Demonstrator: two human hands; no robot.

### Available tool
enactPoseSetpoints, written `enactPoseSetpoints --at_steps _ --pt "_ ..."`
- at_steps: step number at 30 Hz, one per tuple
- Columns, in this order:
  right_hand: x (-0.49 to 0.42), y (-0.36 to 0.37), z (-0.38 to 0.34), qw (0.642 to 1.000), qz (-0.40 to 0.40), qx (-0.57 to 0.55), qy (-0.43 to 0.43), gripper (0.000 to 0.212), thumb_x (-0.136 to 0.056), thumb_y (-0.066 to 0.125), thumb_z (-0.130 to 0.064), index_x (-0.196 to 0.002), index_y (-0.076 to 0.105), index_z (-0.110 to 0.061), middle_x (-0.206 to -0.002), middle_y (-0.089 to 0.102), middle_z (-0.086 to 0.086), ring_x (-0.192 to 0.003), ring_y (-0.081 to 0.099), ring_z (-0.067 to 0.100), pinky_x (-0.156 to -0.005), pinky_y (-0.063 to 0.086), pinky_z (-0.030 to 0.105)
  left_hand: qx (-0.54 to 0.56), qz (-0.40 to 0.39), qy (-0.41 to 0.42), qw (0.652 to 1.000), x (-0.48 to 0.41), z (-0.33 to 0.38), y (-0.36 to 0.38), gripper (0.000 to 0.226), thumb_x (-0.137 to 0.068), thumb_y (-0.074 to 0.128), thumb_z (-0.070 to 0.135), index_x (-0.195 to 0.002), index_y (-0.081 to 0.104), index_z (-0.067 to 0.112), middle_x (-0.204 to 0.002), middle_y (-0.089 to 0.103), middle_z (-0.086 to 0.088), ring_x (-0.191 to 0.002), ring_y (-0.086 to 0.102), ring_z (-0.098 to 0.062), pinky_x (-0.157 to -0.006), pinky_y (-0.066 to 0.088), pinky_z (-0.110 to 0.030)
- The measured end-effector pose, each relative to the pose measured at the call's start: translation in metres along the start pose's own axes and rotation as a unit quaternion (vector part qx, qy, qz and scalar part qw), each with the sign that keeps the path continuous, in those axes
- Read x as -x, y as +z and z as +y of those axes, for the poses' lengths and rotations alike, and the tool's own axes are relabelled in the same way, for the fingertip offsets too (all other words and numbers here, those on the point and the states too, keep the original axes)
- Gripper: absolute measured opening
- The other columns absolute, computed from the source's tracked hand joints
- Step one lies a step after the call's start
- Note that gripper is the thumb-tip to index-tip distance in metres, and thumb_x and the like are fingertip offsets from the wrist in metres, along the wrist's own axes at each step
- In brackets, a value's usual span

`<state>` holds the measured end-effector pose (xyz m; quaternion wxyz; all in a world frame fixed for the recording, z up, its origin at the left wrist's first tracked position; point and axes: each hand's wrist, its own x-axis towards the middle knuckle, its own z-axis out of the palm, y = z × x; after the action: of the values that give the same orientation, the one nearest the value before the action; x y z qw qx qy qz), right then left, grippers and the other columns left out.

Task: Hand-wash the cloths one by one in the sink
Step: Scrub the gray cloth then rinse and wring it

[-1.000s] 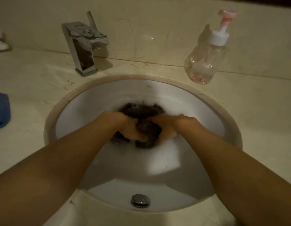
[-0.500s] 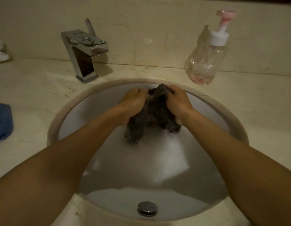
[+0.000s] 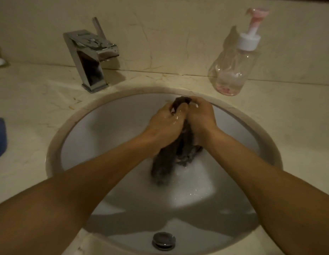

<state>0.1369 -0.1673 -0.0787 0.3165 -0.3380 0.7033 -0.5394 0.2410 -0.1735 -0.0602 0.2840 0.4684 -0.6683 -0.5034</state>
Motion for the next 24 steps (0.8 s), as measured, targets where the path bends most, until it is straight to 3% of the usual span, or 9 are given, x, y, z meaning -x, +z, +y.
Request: enactPoseSetpoints --at_steps 3,6,7,11,14,16,19,22,24 --pt "0.038 0.011 -0.025 0.998 -0.015 0.050 -0.044 0.035 -0.100 0.054 -0.042 -0.124 0.068 -0.020 -0.116 0.071 0.000 -0.106 0.066 0.021 -0.102 0.053 0.041 0.011 0.070 -0.001 0.998 -0.012 0.001 -0.014 0.033 -0.104 0.040 0.040 -0.102 0.064 0.018 -0.106 0.069 -0.005 -0.099 0.067 -0.023 -0.083 0.057 -0.036" --pt "0.054 0.023 -0.025 0.994 -0.073 0.032 -0.075 0.033 -0.108 0.048 -0.034 -0.137 0.059 -0.023 -0.119 0.065 -0.006 -0.110 0.062 0.013 -0.101 0.048 0.028 0.042 0.114 -0.033 0.992 -0.017 0.001 -0.032 0.028 -0.105 0.044 0.022 -0.090 0.066 0.012 -0.083 0.068 -0.002 -0.069 0.068 -0.005 -0.053 0.050 -0.016" --pt "0.053 0.024 -0.023 0.994 -0.082 0.026 -0.067 0.034 -0.108 0.048 -0.034 -0.138 0.057 -0.022 -0.121 0.065 -0.004 -0.112 0.062 0.015 -0.101 0.049 0.029 0.053 0.113 -0.044 0.991 -0.014 0.001 -0.033 0.027 -0.106 0.044 0.024 -0.096 0.066 0.013 -0.083 0.067 0.000 -0.067 0.066 -0.003 -0.053 0.049 -0.016" --pt "0.032 0.002 -0.024 0.994 -0.065 -0.059 0.061 0.034 -0.100 0.062 -0.023 -0.130 0.065 -0.009 -0.115 0.072 0.013 -0.106 0.070 0.033 -0.100 0.057 0.047 0.084 0.042 -0.043 0.995 0.005 0.002 -0.010 0.033 -0.106 0.042 0.038 -0.129 0.058 0.022 -0.109 0.070 -0.003 -0.098 0.068 -0.019 -0.090 0.057 -0.036" --pt "0.025 -0.004 -0.025 0.991 -0.062 -0.083 0.084 0.019 -0.100 0.061 -0.017 -0.110 0.072 -0.005 -0.100 0.075 0.017 -0.098 0.073 0.037 -0.094 0.060 0.048 0.087 0.028 -0.023 0.996 0.007 0.004 -0.002 0.034 -0.106 0.044 0.037 -0.137 0.054 0.028 -0.117 0.068 -0.002 -0.103 0.067 -0.018 -0.094 0.055 -0.035" --pt "0.034 0.004 -0.025 0.992 -0.075 -0.068 0.075 0.024 -0.103 0.057 -0.027 -0.118 0.071 -0.013 -0.108 0.075 0.012 -0.101 0.072 0.031 -0.096 0.058 0.046 0.087 0.055 -0.036 0.994 -0.001 0.003 -0.011 0.040 -0.106 0.045 0.032 -0.146 0.047 0.025 -0.136 0.061 -0.004 -0.119 0.061 -0.022 -0.103 0.050 -0.036" --pt "0.051 0.021 -0.023 0.989 -0.125 -0.054 0.055 0.035 -0.107 0.052 -0.035 -0.137 0.060 -0.020 -0.121 0.069 0.006 -0.109 0.067 0.025 -0.100 0.055 0.041 0.040 0.098 -0.067 0.992 -0.011 -0.001 -0.031 0.058 -0.106 0.047 0.029 -0.159 0.026 0.019 -0.161 0.033 -0.006 -0.144 0.038 -0.025 -0.113 0.034 -0.028" --pt "0.043 0.017 -0.018 0.971 -0.121 -0.142 0.150 0.033 -0.103 0.058 -0.033 -0.127 0.068 -0.013 -0.113 0.074 0.014 -0.102 0.072 0.033 -0.093 0.060 0.045 0.009 0.086 -0.028 0.996 0.000 -0.002 -0.027 0.056 -0.107 0.043 0.029 -0.159 0.025 0.020 -0.162 0.030 -0.003 -0.146 0.032 -0.021 -0.110 0.027 -0.017" --pt "0.030 0.003 -0.021 0.947 -0.104 -0.219 0.209 0.034 -0.104 0.057 -0.028 -0.122 0.069 -0.002 -0.111 0.074 0.021 -0.095 0.074 0.034 -0.079 0.063 0.039 0.009 0.028 -0.006 1.000 0.011 0.001 -0.011 0.053 -0.108 0.039 0.031 -0.159 0.024 0.024 -0.163 0.028 0.000 -0.146 0.032 -0.018 -0.118 0.025 -0.024"
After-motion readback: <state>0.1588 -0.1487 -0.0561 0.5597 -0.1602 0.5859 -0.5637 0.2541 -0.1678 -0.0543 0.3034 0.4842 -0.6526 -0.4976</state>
